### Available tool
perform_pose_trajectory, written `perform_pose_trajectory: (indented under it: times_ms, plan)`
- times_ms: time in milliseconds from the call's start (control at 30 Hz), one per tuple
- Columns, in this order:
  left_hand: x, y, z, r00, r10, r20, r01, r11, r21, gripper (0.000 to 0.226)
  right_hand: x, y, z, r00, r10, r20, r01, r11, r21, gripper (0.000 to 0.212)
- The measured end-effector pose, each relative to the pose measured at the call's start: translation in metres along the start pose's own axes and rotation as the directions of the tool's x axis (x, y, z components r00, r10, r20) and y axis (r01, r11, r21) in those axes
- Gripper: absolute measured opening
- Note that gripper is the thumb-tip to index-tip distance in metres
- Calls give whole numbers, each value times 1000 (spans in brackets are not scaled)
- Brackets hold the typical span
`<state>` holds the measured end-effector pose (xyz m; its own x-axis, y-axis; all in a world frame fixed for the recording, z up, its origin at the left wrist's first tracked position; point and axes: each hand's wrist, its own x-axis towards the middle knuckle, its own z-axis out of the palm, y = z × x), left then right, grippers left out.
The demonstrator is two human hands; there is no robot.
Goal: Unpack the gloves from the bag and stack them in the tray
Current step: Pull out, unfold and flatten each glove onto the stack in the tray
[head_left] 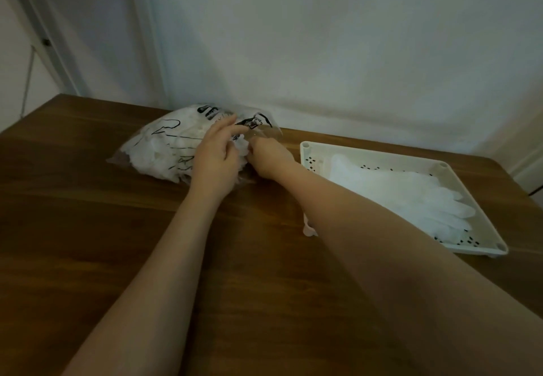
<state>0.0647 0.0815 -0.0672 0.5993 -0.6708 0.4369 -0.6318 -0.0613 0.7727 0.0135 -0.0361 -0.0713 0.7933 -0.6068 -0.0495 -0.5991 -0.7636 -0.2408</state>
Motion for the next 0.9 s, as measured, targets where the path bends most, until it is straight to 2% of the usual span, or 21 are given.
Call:
perform_pose_trajectory:
  times_ms: [33,100,167,233,333,367,467,500,533,567,633,700,767,833,867,900]
  plan:
    - [0,0,0,999,-16,29,16,999,29,34,-5,2,-3,999,-46,7,46,997,58,10]
    - [0,0,1,993,-40,110,31,996,88,29,-20,8,-12,996,-91,-9,89,948,304,15]
    - [-1,-1,3,979,-37,202,3,986,167,35,-37,15,-26,998,-65,-16,61,793,606,13]
    - [-1,-2,6,971,-42,236,-14,973,229,42,-50,21,-39,999,-32,4,15,581,814,16]
    - [-2,-4,8,976,-55,210,-8,959,285,39,-61,20,-48,997,54,-51,32,318,947,33]
    - [-2,-5,8,975,-52,216,-16,953,301,37,-64,20,-51,994,96,-60,41,194,980,37]
    - [0,-4,8,966,-62,249,-27,941,338,39,-70,21,-60,983,185,-15,53,-199,979,28]
    - [0,-1,7,969,-47,244,-38,942,332,38,-70,22,-64,978,209,22,40,-289,957,28]
    - [0,4,6,973,-17,232,-59,947,314,36,-71,23,-66,970,235,59,20,-322,947,31]
    - [-1,11,4,975,17,220,-79,959,274,32,-73,24,-67,963,258,78,5,-307,952,33]
    - [-5,29,-2,973,27,229,-45,996,72,19,-78,29,-65,945,320,69,-9,-185,983,34]
    - [-10,48,-8,942,-16,336,76,983,-165,13,-82,37,-64,908,416,45,-7,-92,996,34]
    - [-13,66,-12,894,-34,448,195,928,-318,14,-84,52,-64,878,474,61,-38,-59,998,28]
    - [-16,77,-13,867,-16,499,247,882,-401,16,-92,62,-66,886,449,119,-136,6,991,9]
    - [-17,81,-11,858,-2,514,252,874,-416,18,-99,67,-69,901,412,136,-183,77,980,8]
    - [-19,82,-10,847,14,531,252,870,-424,18,-107,70,-72,918,376,128,-212,190,959,16]
